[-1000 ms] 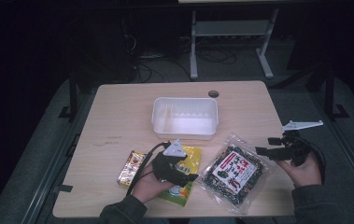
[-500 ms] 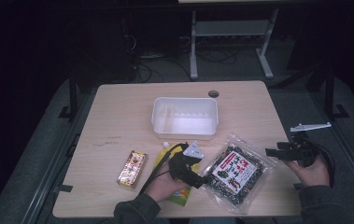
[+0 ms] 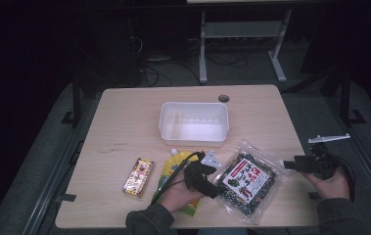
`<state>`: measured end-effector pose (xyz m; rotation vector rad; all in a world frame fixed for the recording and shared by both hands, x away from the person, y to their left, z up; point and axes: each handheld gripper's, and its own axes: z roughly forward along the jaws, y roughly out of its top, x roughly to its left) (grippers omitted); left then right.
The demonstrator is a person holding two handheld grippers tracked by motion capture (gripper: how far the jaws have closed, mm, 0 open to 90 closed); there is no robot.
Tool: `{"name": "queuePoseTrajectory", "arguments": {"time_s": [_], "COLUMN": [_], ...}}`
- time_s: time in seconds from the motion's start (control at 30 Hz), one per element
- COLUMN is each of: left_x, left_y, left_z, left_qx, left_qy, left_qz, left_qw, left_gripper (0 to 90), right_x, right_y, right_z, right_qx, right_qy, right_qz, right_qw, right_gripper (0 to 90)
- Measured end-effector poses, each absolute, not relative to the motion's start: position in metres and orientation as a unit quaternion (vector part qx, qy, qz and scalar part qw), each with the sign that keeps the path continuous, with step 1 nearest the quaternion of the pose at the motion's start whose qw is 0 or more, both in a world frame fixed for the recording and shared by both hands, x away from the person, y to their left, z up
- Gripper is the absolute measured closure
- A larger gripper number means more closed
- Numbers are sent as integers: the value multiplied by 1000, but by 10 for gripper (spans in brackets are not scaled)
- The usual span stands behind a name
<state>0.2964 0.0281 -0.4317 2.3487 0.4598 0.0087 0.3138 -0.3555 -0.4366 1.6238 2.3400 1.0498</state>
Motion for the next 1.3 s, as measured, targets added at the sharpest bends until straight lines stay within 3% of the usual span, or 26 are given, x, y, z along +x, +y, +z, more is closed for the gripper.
{"name": "queuePoseTrajectory", "arguments": {"time_s": [0.53,0.97,1.3], "left_x": [300,303,304], "left_y": [16,11,10], "left_z": [-439,-447,-450], "left_qx": [920,926,928], "left_qy": [178,180,182], "left_qz": [-4,-2,-1], "left_qw": [350,333,327], "left_gripper": [260,262,258], "right_x": [313,317,315], "right_y": [-362,-361,-365], "right_z": [-448,-462,-457], "right_qx": [542,540,531], "right_qy": [767,766,768], "right_qz": [342,349,358], "right_qw": [36,-2,1], "right_gripper": [431,613,875]}}
